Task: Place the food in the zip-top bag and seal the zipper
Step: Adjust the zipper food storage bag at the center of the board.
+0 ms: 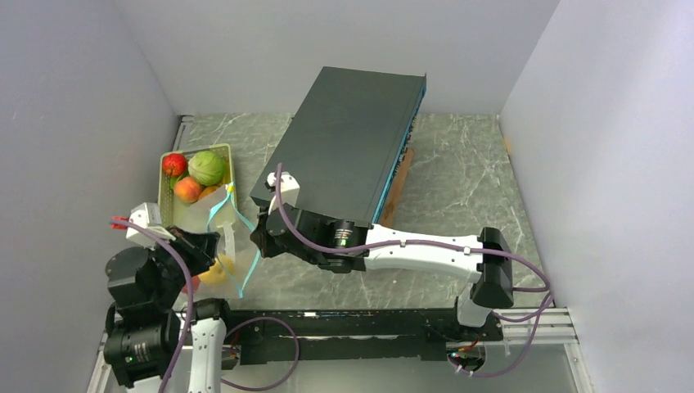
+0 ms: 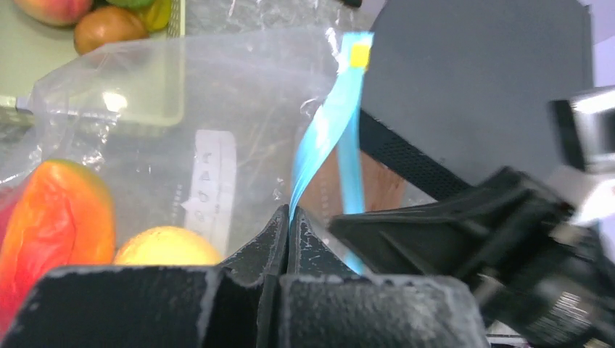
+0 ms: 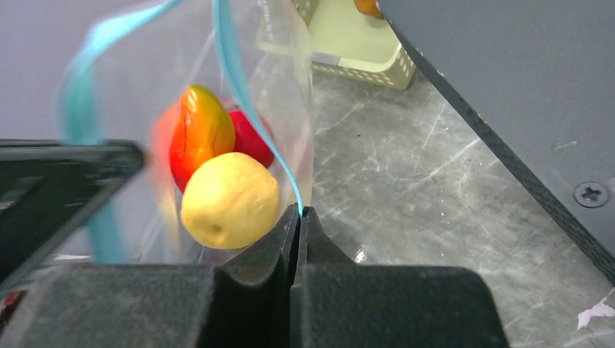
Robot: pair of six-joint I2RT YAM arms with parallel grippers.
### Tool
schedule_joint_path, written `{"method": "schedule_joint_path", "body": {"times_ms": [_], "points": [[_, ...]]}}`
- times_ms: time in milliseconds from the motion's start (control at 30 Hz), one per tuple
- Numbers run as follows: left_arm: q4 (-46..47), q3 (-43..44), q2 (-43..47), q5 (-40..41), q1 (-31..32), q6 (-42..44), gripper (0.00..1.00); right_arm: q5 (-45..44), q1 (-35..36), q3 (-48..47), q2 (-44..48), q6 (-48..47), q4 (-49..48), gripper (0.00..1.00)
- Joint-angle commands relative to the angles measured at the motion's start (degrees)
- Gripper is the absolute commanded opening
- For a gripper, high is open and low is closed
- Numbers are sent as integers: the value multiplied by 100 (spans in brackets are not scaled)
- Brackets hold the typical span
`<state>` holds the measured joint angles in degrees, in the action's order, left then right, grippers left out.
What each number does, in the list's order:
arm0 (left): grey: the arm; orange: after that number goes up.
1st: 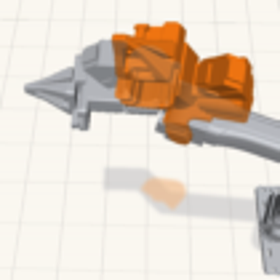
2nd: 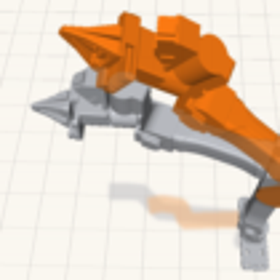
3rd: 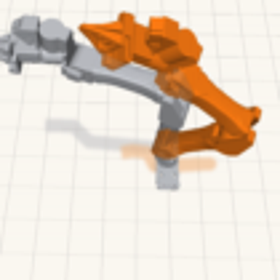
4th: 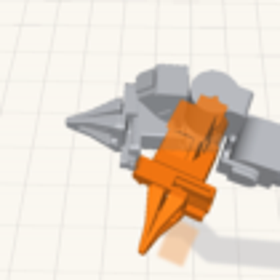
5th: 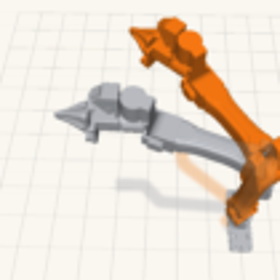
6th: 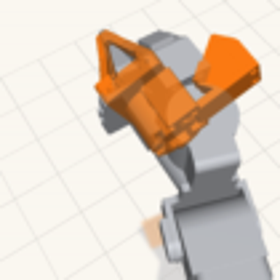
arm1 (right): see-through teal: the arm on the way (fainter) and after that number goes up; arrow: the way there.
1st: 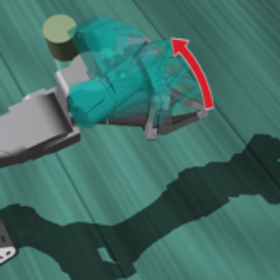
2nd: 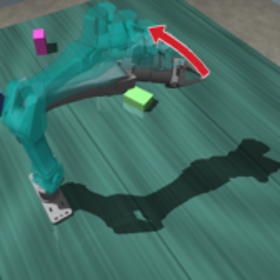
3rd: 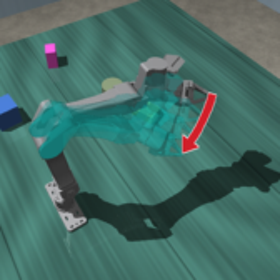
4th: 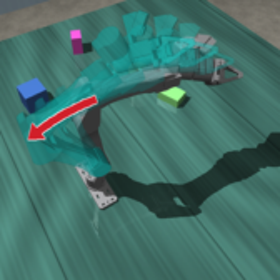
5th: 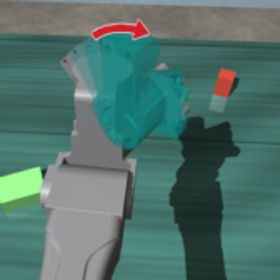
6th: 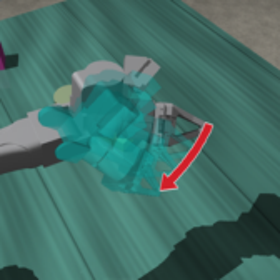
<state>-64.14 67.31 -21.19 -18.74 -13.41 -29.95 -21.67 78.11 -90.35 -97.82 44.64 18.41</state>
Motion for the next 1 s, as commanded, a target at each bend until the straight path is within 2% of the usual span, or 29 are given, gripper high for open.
{"method": "schedule_joint_path", "body": {"times_ms": [0,267,467,633,700,767,800,933,967], "points": [[-22,-975,44,166,6,-151,0,-241,25,-167,172,-123,-213,0],[200,-678,20,-110,8,-261,0,-69,32,51,136,-567,-417,0],[366,-1019,167,-270,9,-415,0,113,121,-81,-88,-958,-256,28],[340,-897,177,-353,5,-428,0,8,274,-6,-196,-1154,-195,41],[307,-821,177,-356,7,-420,0,-72,325,68,-180,-1206,-219,42],[253,-735,177,-346,5,-411,0,-185,364,82,-162,-1197,-180,40],[237,-705,180,-363,5,-402,0,-260,388,70,-134,-1191,-131,34],[213,-607,194,-512,9,-381,0,-595,439,45,146,-1224,-44,0],[209,-591,190,-572,6,-380,0,-649,443,62,258,-1229,-48,0]]}}
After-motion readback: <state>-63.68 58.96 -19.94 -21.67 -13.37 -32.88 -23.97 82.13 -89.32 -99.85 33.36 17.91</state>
